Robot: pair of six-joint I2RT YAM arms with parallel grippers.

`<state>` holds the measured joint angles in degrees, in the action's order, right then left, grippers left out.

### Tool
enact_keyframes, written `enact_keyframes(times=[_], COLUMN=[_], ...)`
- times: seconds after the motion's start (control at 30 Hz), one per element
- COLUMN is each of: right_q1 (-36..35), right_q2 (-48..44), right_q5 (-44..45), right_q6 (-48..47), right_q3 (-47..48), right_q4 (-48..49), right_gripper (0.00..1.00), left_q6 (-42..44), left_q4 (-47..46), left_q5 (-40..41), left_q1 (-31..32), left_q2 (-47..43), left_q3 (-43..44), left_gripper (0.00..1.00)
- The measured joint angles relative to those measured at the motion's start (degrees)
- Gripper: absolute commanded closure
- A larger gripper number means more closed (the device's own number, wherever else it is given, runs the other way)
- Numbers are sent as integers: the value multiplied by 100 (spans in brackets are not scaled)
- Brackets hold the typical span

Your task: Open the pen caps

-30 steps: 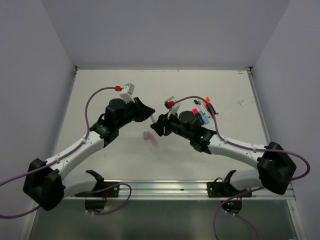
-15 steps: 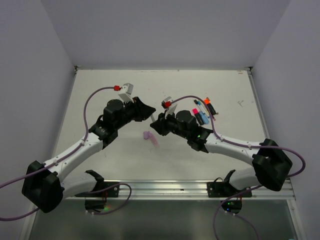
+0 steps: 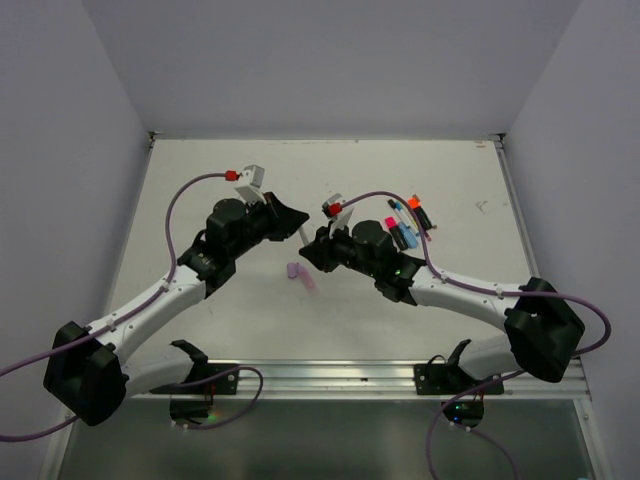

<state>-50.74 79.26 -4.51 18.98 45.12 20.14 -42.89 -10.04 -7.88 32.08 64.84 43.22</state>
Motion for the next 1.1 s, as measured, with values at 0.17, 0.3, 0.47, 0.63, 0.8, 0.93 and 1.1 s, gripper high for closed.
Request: enact_keyframes(times=[0.17,0.3,0.47,0.63,0.8,0.93,1.1], right_q1=[0,2,26,55,68,105,129], right_q2=[-2,-39,-295,-507,-601,-697,-765], right_q5=[-4,-11,-79,-103,-22,81,125], right_q6=[-15,-42,-44,-17,-7,-7,-9], right_q3=[0,-55,-387,-737,-973,-1097,-1182], right_q4=[4,31,262,704,1067,1292,1534], right_gripper=[100,100,100,100,100,100,100], left_q6=[-2,-2,-50,-105,-103,-107,-153], left_q4=[-46,-63,-157,-306,-321,-321,-321], left_q5=[46,133,286,407,457,448,455], left_q1=[22,42,186,295,348,358,352], left_q2=[0,0,-7,-4,122,264,289], left_q3=[0,0,-7,-2,129,319,435], left_gripper=[100,100,100,100,100,100,100])
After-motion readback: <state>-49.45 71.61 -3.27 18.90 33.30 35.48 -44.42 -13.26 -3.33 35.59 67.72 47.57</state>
